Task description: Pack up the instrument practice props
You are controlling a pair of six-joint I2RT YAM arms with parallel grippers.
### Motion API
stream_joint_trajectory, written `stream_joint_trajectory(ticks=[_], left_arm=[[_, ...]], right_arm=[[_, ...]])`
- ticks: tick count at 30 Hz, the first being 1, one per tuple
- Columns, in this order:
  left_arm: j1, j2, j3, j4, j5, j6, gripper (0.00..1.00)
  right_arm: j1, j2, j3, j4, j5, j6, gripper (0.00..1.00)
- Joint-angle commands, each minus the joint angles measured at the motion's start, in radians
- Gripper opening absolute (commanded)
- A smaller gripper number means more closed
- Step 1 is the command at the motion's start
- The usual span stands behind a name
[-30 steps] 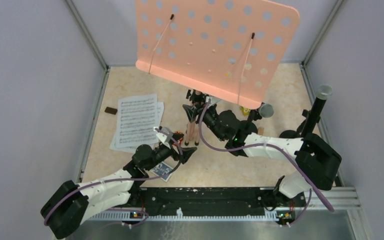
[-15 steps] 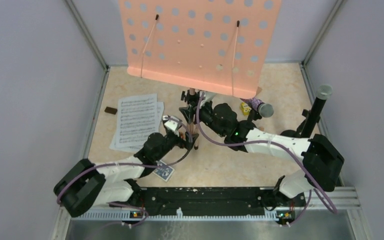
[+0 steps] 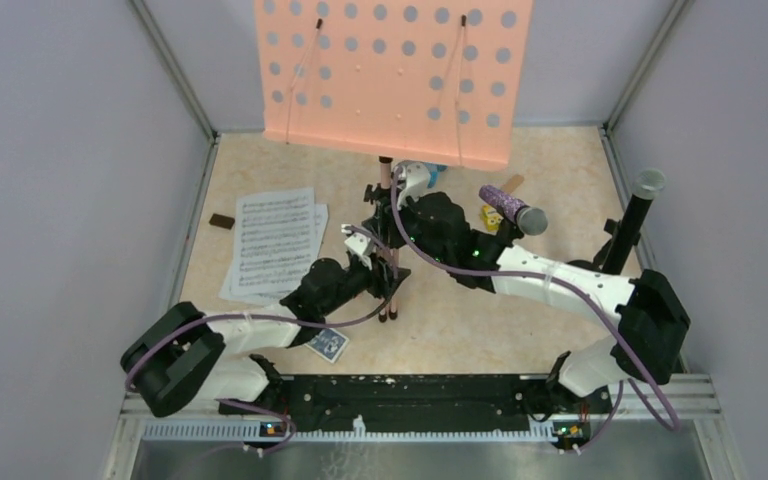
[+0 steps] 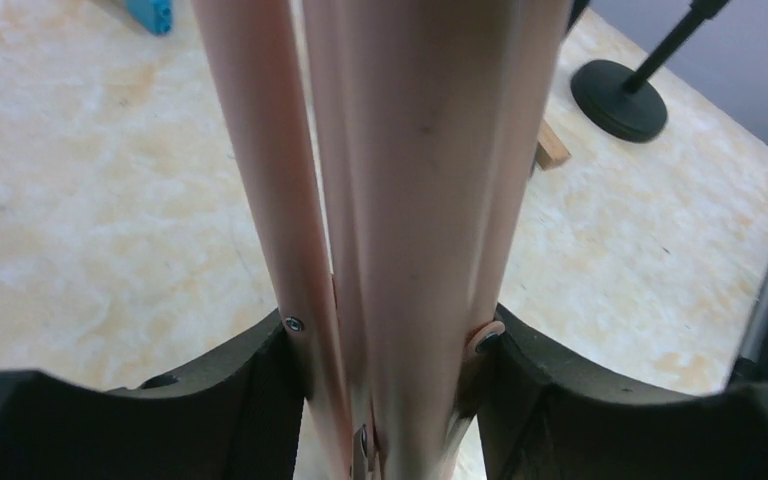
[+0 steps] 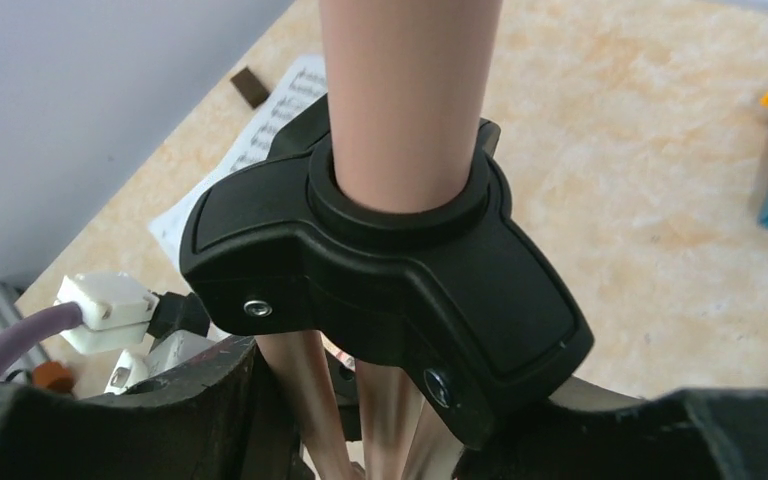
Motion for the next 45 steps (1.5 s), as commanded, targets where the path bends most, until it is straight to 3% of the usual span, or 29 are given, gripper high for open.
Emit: stream_joint_trajectory(ticks=[1,5,6,9,16,26,34,40,42,45], left_arm=[[-0.033,-0.183,-0.069,-0.157,-0.04,-0.055,0.32],[-0.039,-0.394,-0.121,-0.303,-0.06,-0.099,0.02],[-0.039,-0.431,-0.129,-0.335,-0.056,-0.108,0.0],[-0.038,-0.517,-0.144,-0.429,-0.033,-0.126,0.0],[-0.039,-0.595,-0.14,-0.593,0.027,-0.161,0.0],[-0.039,-0.532,-0.139,-0.587,0.065,-0.243,0.0],[-0.039,-0.511,-0.142,-0.588,0.056,-0.263,0.0],[-0.039,-0.377,-0.104,-0.526,0.063,-0.275,0.0],[-0.038,-0.304,-0.077,-0.498,0.095,-0.269,0.0],[-0.04,-0.202,-0.037,-0.467,0.128,-0.258,0.05]], right_arm=[[0.037,-0.002,0.218,-0.003,0.018,0.016,0.0],[0.016,0.079,0.302,-0.058,0.033,0.044,0.0],[0.008,0.109,0.328,-0.081,0.031,0.058,0.0],[-0.02,0.195,0.407,-0.183,0.041,0.108,0.0],[-0.093,0.311,0.365,-0.114,-0.059,0.194,0.0],[-0.141,0.461,0.324,-0.043,-0.156,0.244,0.0],[-0.176,0.504,0.242,0.005,-0.149,0.309,0.0],[-0.234,0.555,0.24,-0.016,-0.133,0.319,0.0],[-0.254,0.562,0.244,-0.038,-0.121,0.315,0.06],[-0.272,0.557,0.252,-0.067,-0.108,0.267,0.28]])
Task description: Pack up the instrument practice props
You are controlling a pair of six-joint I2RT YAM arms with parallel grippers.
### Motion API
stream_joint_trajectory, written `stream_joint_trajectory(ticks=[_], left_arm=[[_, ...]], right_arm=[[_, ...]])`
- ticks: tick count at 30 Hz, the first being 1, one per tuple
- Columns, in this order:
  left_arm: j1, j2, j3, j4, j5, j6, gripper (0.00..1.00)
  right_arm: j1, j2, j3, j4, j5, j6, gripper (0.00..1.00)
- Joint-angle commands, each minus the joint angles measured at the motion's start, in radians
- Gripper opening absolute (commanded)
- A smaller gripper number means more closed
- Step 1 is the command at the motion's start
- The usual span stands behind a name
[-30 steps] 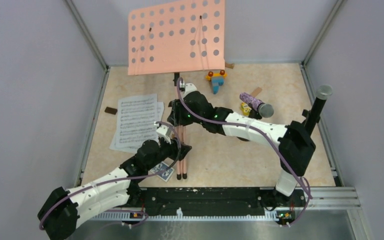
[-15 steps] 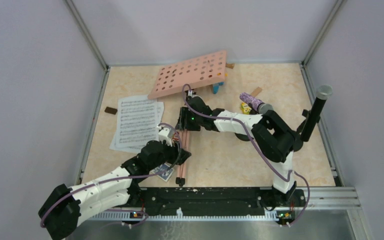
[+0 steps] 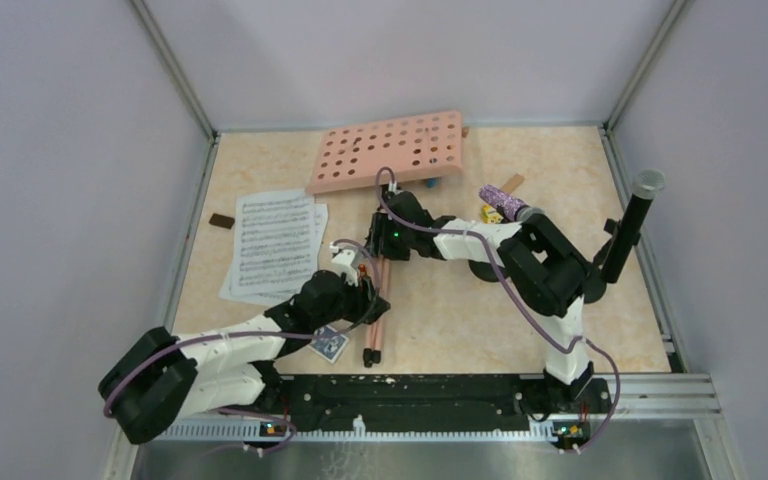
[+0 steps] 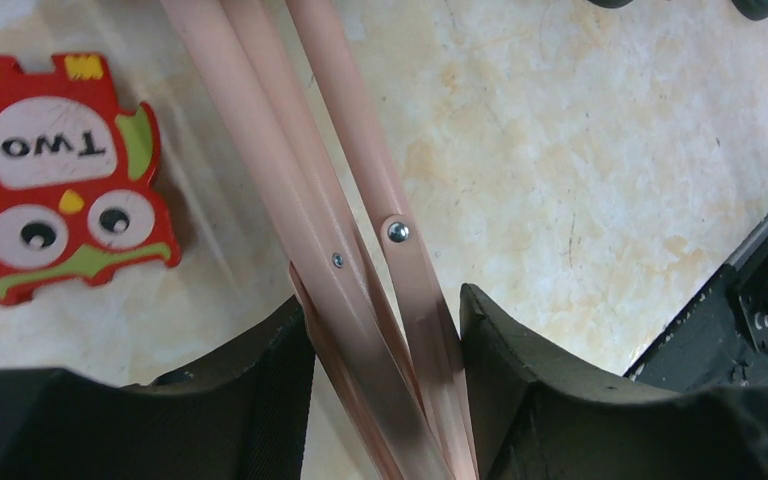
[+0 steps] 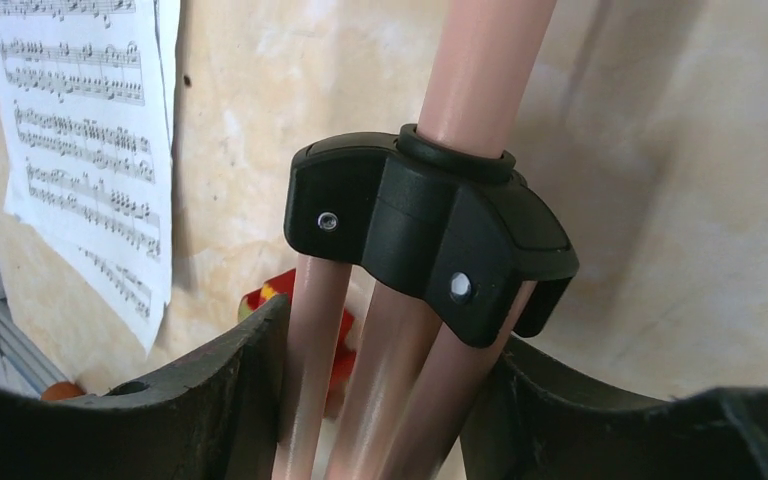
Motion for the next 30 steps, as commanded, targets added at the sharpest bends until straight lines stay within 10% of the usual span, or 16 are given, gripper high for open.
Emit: stream_joint_trajectory(ticks=[1,9,22,30], left_arm=[[-0.018,0.108,0.088,0.094,0.158,0.068,0.12],[-0.018,0.16,0.162,0.062,0.09,0.065,0.7],[-0.018,0.082,0.187,-0.048,-0.003,0.036,0.98],[-0.016,-0.193,0.229,-0.366,-0.256,-0.043,0.99]], right_arm=[[-0.102,-0.024,0.05,0.113,0.2,-0.232,0.44],[-0.103,-0.197,-0.072,0.05,0.309,-0.358,0.78],[-0.102,-0.582,-0.273,-0.081,0.207,-0.49,0.84],[-0.102,-0.724,-0.076,-0.348,0.02,-0.615,0.84]])
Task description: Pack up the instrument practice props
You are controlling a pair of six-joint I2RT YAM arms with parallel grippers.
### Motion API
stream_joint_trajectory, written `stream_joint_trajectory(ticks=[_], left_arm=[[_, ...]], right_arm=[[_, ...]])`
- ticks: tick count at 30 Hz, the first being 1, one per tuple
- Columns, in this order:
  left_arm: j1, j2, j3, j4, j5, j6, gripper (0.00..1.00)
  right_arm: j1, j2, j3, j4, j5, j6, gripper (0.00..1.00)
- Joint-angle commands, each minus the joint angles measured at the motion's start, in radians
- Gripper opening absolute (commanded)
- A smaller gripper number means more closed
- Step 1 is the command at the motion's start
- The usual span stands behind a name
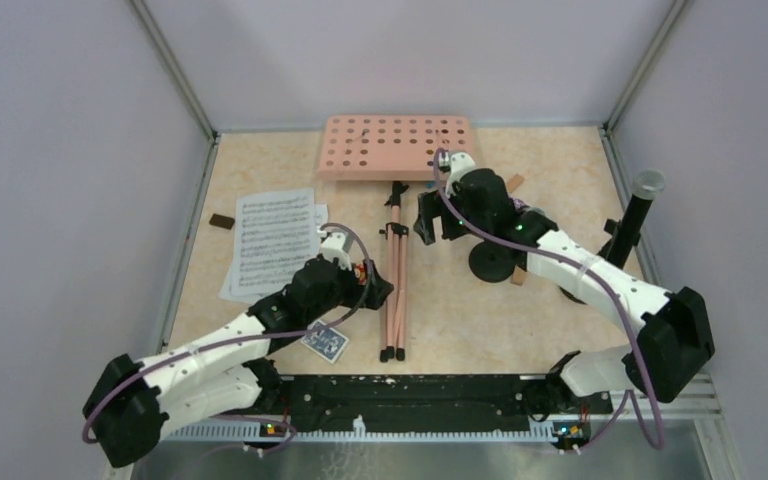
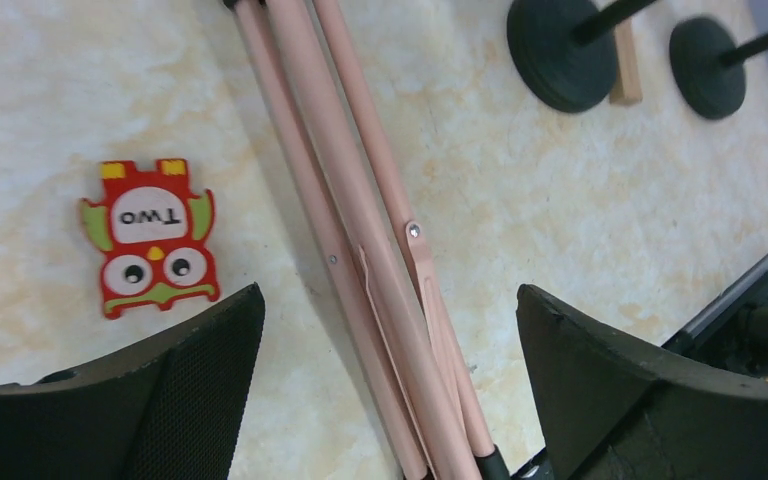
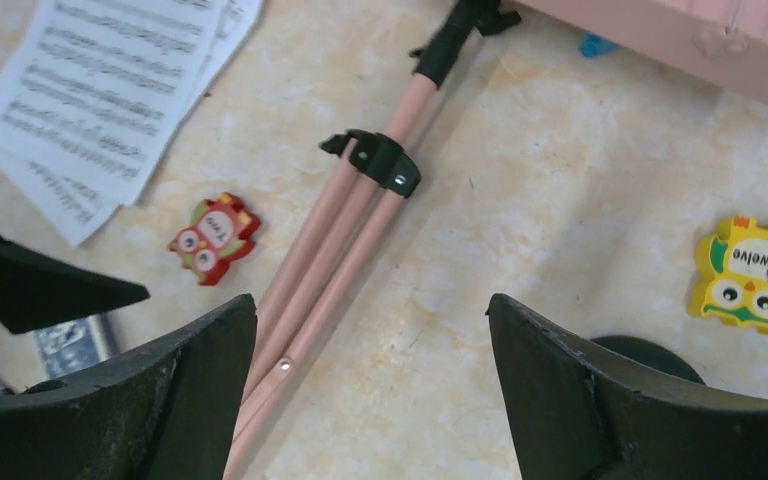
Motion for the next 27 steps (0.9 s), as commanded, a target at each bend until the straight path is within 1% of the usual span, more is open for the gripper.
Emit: stream_joint_trajectory(ticks=[1,3,6,8,10,14,16,17,19,20,22,27], left_arm=[[-0.002,-0.169,0.047,-0.16,-0.144,-0.04,0.99],[-0.001,-0.248,0.047,-0.187,-0.15,-0.027,0.99],[-0.002,-0.347,0.052,-0.235,-0.152,-0.02,0.99],[-0.002,-0.389,0.057,-0.253,-0.138,-0.006,0.99],[-0.002,-0.402,0.064,-0.258,-0.137,0.017,0.99],[-0.001,-0.379,0.09,-0.262,-0.143,0.05,0.99],[-0.001,-0.352,0.103,-0.243,-0.133,0.071,0.99],[-0.001,-0.337,0.109,-0.236,-0.131,0.078,0.99],[-0.002,-0.301,0.119,-0.221,-0.123,0.082,0.99],[-0.001,-0.284,0.124,-0.213,-0.115,0.079,0.99],[-0.002,-0.254,0.129,-0.203,-0.095,0.069,0.99],[-0.001,-0.217,0.139,-0.208,-0.052,0.048,0.99]], right_arm=[[0.007,-0.078,0.187,-0.188,-0.152,-0.113,0.84],[0.007,-0.091,0.253,-0.265,-0.194,-0.14,0.84],[0.007,-0.1,0.353,-0.378,-0.181,-0.137,0.83],[0.007,-0.091,0.43,-0.48,-0.121,-0.133,0.81],[0.007,-0.078,0.502,-0.573,-0.012,-0.131,0.79],[0.005,-0.036,0.65,-0.764,0.2,-0.144,0.79],[-0.007,0.012,0.744,-0.871,0.266,-0.159,0.8],[-0.021,0.043,0.815,-0.924,0.275,-0.167,0.81],[-0.048,0.102,0.878,-0.997,0.299,-0.179,0.82],[-0.062,0.121,0.888,-1.005,0.302,-0.172,0.83],[-0.102,0.164,0.902,-1.039,0.248,-0.153,0.84],[-0.151,0.259,0.901,-1.09,0.228,-0.113,0.84]])
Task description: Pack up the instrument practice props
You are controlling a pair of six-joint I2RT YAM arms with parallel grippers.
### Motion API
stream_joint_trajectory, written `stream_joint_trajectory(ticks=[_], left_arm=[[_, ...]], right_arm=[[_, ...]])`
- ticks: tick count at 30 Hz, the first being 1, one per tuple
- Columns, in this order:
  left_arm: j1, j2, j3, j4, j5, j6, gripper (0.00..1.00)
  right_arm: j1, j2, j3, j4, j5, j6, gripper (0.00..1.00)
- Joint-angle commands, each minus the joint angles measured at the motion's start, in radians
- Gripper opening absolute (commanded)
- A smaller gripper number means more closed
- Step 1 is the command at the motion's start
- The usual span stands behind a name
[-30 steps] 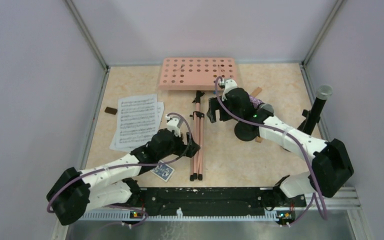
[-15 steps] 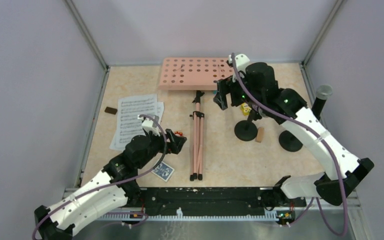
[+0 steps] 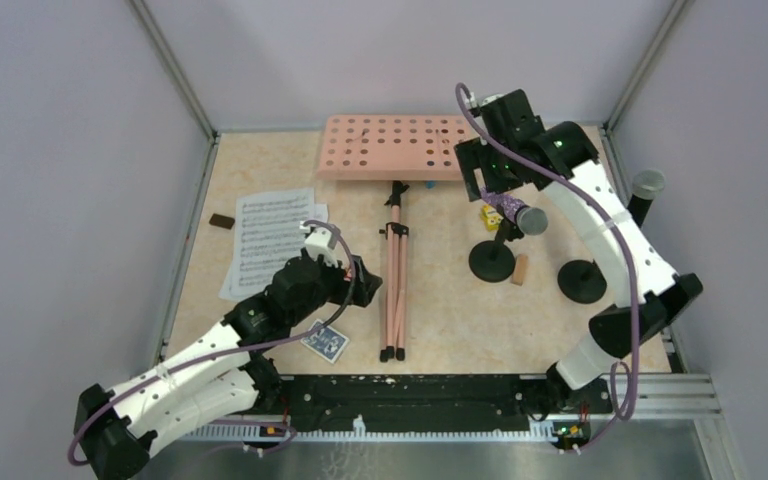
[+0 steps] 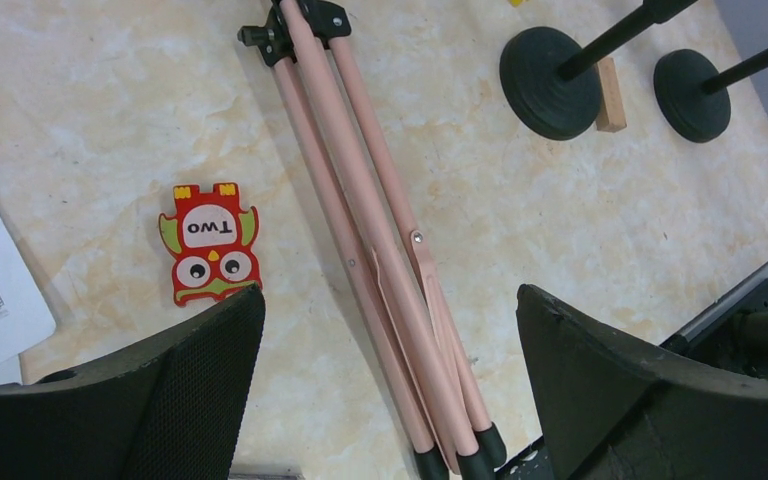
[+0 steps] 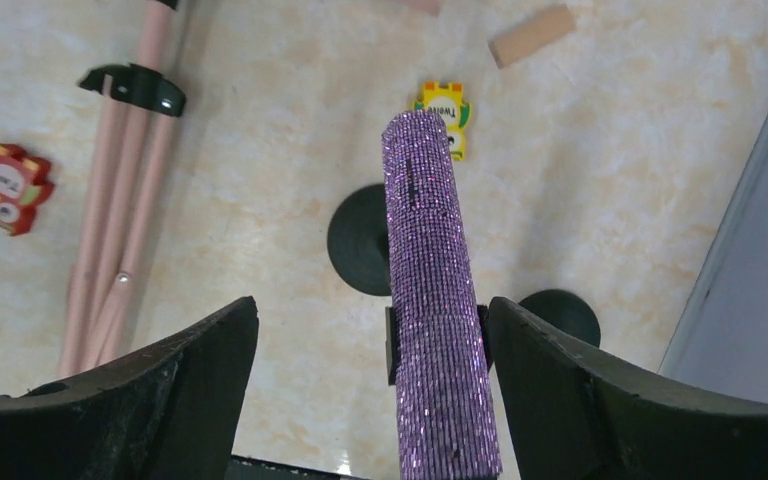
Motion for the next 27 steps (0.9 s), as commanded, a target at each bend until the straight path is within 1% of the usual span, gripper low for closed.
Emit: stream_joint_trajectory(ticks=[1,5,9,18,21,23,26,27], left_arm=[[-0.002,0.013,0.044,0.039,0.048,-0.007,0.99],[-0.002,-0.004,0.029,0.038,0.058,-0.009,0.99],[-0.001,-0.017,0.01,0.045,0.055,-0.018,0.99],[-0.002,0.0,-0.001,0.058,0.079,-0.023,0.99],[-0.002,0.005,-0.004,0.062,0.085,-0.027,0.99],[-0.001,0.005,-0.009,0.069,0.089,-0.032,0.99],[-0.001,0.006,-0.012,0.076,0.091,-0.036,0.99],[-0.002,0.007,-0.012,0.075,0.092,-0.037,0.99]], right_arm=[[-0.041,0.082,0.021,-0.115,0.008,0.03,0.84],[-0.061,0.106,0.005,-0.12,-0.004,0.028,0.84],[-0.067,0.113,-0.029,-0.135,0.029,0.034,0.84],[-0.068,0.057,-0.136,-0.173,0.048,0.067,0.83],[-0.068,0.033,-0.151,-0.177,0.054,0.068,0.78],[-0.068,0.029,-0.158,-0.176,0.054,0.066,0.73],[-0.068,0.032,-0.163,-0.176,0.054,0.063,0.61],[-0.068,0.032,-0.163,-0.176,0.052,0.062,0.55]])
